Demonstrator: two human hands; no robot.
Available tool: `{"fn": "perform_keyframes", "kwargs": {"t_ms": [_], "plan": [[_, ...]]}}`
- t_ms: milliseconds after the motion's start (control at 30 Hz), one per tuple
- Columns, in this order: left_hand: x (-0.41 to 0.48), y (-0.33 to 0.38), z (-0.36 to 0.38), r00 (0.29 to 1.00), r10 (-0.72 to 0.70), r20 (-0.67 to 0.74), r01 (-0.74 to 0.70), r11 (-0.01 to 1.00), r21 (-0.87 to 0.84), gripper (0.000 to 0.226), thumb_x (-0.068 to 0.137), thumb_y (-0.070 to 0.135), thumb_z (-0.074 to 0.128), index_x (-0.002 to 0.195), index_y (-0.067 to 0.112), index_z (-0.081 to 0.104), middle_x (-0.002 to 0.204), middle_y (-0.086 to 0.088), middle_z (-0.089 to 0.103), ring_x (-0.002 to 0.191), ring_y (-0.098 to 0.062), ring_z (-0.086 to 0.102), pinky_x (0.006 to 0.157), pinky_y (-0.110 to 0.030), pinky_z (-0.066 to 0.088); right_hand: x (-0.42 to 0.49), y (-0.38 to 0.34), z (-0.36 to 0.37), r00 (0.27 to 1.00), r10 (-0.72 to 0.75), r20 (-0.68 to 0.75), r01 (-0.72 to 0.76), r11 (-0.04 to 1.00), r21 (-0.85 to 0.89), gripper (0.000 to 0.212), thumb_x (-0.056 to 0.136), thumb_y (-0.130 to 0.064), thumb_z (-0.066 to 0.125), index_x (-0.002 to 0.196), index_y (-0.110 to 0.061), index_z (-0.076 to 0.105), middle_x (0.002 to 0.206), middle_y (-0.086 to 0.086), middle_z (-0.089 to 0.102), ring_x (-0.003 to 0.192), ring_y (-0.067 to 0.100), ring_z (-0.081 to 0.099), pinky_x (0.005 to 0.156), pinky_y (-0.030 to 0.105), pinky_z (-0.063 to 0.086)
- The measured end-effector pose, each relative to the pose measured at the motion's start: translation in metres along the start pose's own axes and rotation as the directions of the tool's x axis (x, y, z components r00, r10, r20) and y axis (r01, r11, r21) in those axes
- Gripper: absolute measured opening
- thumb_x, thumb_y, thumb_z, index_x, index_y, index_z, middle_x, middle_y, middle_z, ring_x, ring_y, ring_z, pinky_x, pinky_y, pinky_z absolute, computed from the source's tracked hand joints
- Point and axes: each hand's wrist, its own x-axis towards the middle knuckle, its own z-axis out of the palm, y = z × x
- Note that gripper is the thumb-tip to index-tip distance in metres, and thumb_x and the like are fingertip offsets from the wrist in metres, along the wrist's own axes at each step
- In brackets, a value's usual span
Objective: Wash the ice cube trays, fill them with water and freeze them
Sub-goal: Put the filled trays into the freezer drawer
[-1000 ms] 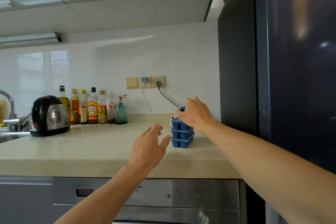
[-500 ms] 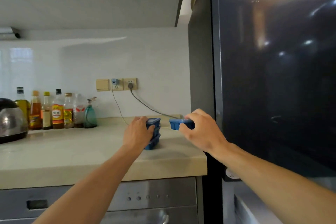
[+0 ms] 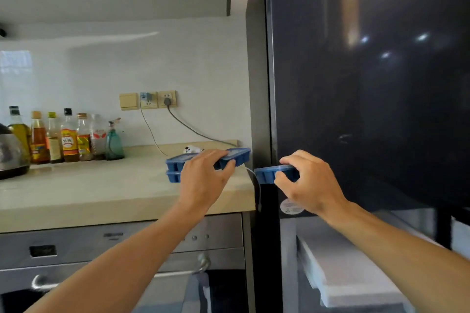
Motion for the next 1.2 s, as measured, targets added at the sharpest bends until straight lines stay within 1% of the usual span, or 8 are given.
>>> {"fn": "perform_keyframes", "kwargs": {"t_ms": [333,433,500,633,800,867,967,1200], "plan": [[-0.08,0.072,0.05,0.975,0.144,0.171,-0.118,0.981,-0.151,0.034,0.089,0.045,0.062,0.111,0.023,0.076,0.103,0.009,0.076,0.085,-0.005,0.066,0.075,-0.033,0.059,-0.088,0.079,-0.044,0.983,0.146,0.114,-0.121,0.973,-0.198,0.039,0.077,-0.046,0.053,0.093,-0.018,0.075,0.086,-0.009,0.063,0.07,0.015,0.059,0.062,0.031,0.051],[-0.1,0.089,0.069,0.953,0.167,0.254,-0.135,0.981,-0.142,0.025,0.089,0.04,0.065,0.109,0.028,0.075,0.1,0.013,0.075,0.082,-0.007,0.065,0.075,-0.036,0.057,-0.106,0.104,-0.048,0.957,0.222,0.186,-0.169,0.95,-0.263,0.036,0.076,-0.05,0.052,0.088,-0.023,0.072,0.084,-0.012,0.06,0.07,0.015,0.057,0.061,0.028,0.041],[-0.112,0.099,0.085,0.929,0.173,0.328,-0.141,0.983,-0.119,0.024,0.09,0.043,0.062,0.107,0.032,0.074,0.098,0.014,0.074,0.083,-0.007,0.064,0.078,-0.036,0.053,-0.117,0.121,-0.048,0.929,0.267,0.257,-0.179,0.931,-0.319,0.044,0.073,-0.06,0.042,0.081,-0.024,0.067,0.08,-0.01,0.057,0.07,0.016,0.055,0.058,0.029,0.038],[-0.128,0.109,0.126,0.86,0.19,0.474,-0.176,0.982,-0.074,0.028,0.092,0.05,0.056,0.107,0.031,0.071,0.097,0.014,0.072,0.084,-0.008,0.063,0.084,-0.034,0.051,-0.139,0.158,-0.039,0.86,0.365,0.357,-0.214,0.893,-0.397,0.064,0.069,-0.074,0.032,0.087,-0.023,0.067,0.09,-0.008,0.059,0.078,0.018,0.06,0.068,0.038,0.05],[-0.137,0.116,0.184,0.786,0.176,0.593,-0.223,0.975,0.008,0.032,0.096,0.05,0.05,0.109,0.029,0.07,0.106,0.009,0.071,0.09,-0.018,0.065,0.085,-0.033,0.05,-0.156,0.209,-0.019,0.783,0.466,0.412,-0.333,0.874,-0.355,0.035,0.085,-0.059,0.056,0.076,-0.025,0.056,0.088,-0.007,0.053,0.07,0.013,0.056,0.058,0.032,0.043],[-0.138,0.118,0.206,0.763,0.151,0.628,-0.232,0.971,0.049,0.03,0.097,0.049,0.049,0.106,0.027,0.068,0.106,0.007,0.069,0.09,-0.021,0.065,0.081,-0.033,0.048,-0.159,0.227,-0.01,0.766,0.486,0.422,-0.359,0.867,-0.346,0.025,0.091,-0.047,0.062,0.079,-0.028,0.052,0.093,-0.007,0.051,0.071,0.011,0.054,0.056,0.027,0.037],[-0.139,0.116,0.236,0.741,0.091,0.665,-0.221,0.969,0.114,0.032,0.099,0.05,0.049,0.11,0.027,0.068,0.112,0.006,0.068,0.094,-0.023,0.065,0.081,-0.034,0.046,-0.161,0.254,0.005,0.756,0.499,0.425,-0.366,0.859,-0.357,0.02,0.095,-0.043,0.062,0.091,-0.025,0.054,0.101,-0.004,0.05,0.08,0.018,0.053,0.068,0.028,0.037],[-0.132,0.114,0.29,0.674,-0.028,0.738,-0.224,0.945,0.24,0.032,0.099,0.049,0.054,0.115,0.027,0.07,0.112,0.001,0.069,0.1,-0.028,0.067,0.08,-0.037,0.048,-0.152,0.29,0.028,0.719,0.514,0.468,-0.4,0.857,-0.326,0.039,0.095,-0.038,0.067,0.122,-0.011,0.065,0.123,0.01,0.057,0.108,0.035,0.062,0.084,0.038,0.048]]}}
